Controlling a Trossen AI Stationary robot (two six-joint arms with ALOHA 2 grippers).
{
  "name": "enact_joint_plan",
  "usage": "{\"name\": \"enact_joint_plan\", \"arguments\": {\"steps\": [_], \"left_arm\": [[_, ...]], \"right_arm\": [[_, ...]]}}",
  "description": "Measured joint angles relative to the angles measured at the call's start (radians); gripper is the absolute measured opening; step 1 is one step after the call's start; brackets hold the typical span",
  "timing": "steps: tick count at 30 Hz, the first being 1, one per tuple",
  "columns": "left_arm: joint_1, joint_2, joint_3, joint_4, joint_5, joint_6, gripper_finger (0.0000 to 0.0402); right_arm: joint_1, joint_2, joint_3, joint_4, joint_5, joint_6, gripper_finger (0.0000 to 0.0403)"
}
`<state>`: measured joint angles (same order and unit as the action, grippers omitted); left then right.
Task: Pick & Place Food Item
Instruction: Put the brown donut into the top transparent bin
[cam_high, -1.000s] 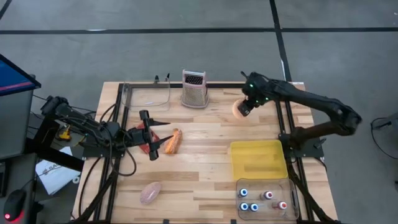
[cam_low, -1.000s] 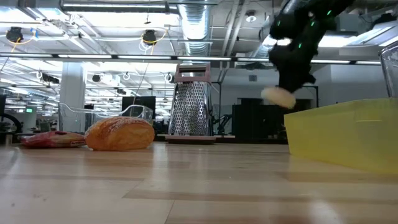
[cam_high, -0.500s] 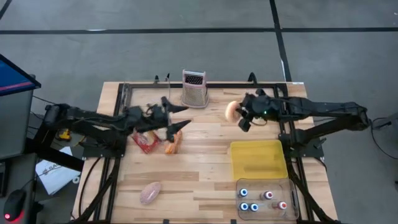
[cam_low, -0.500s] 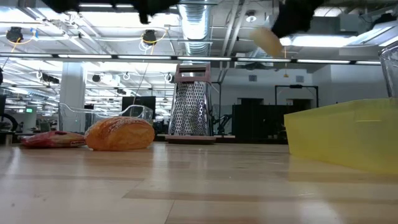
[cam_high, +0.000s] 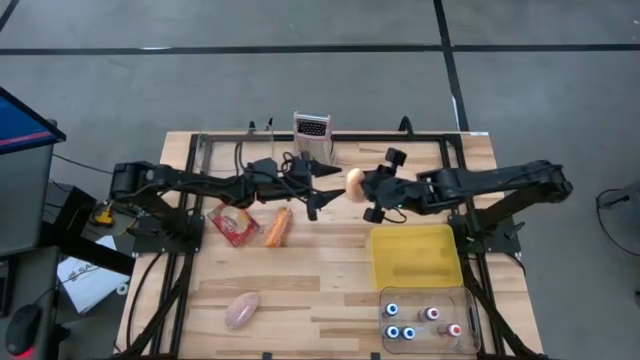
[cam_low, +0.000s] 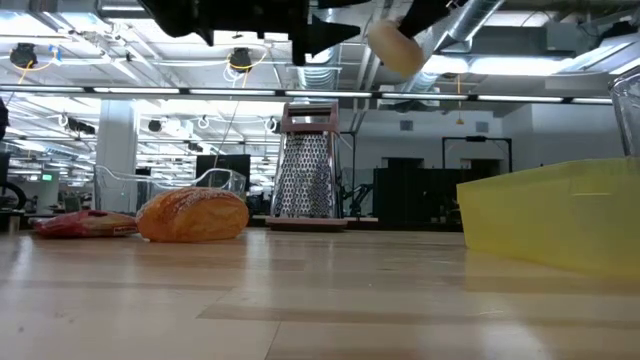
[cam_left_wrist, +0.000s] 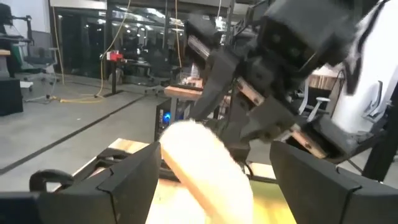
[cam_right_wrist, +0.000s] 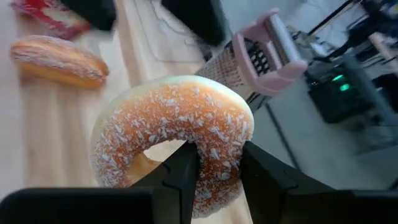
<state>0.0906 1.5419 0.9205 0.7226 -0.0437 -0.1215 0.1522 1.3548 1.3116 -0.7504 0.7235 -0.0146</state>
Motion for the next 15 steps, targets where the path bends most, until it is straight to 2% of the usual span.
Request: {"name": "enact_joint_plan", "arguments": {"steps": [5, 15], "left_arm": [[0.003, 0.027, 0.018, -0.017, 0.000, -0.017, 0.0297], [0.004, 0.030, 0.031, -0.045, -0.018, -0.023, 0.0297]], "right_arm": [[-0.003, 0.036, 0.022, 0.003, 0.057, -0.051, 0.0102], [-0.004, 0.039, 0.023, 0.064, 0.088, -0.121, 0.0102]]}}
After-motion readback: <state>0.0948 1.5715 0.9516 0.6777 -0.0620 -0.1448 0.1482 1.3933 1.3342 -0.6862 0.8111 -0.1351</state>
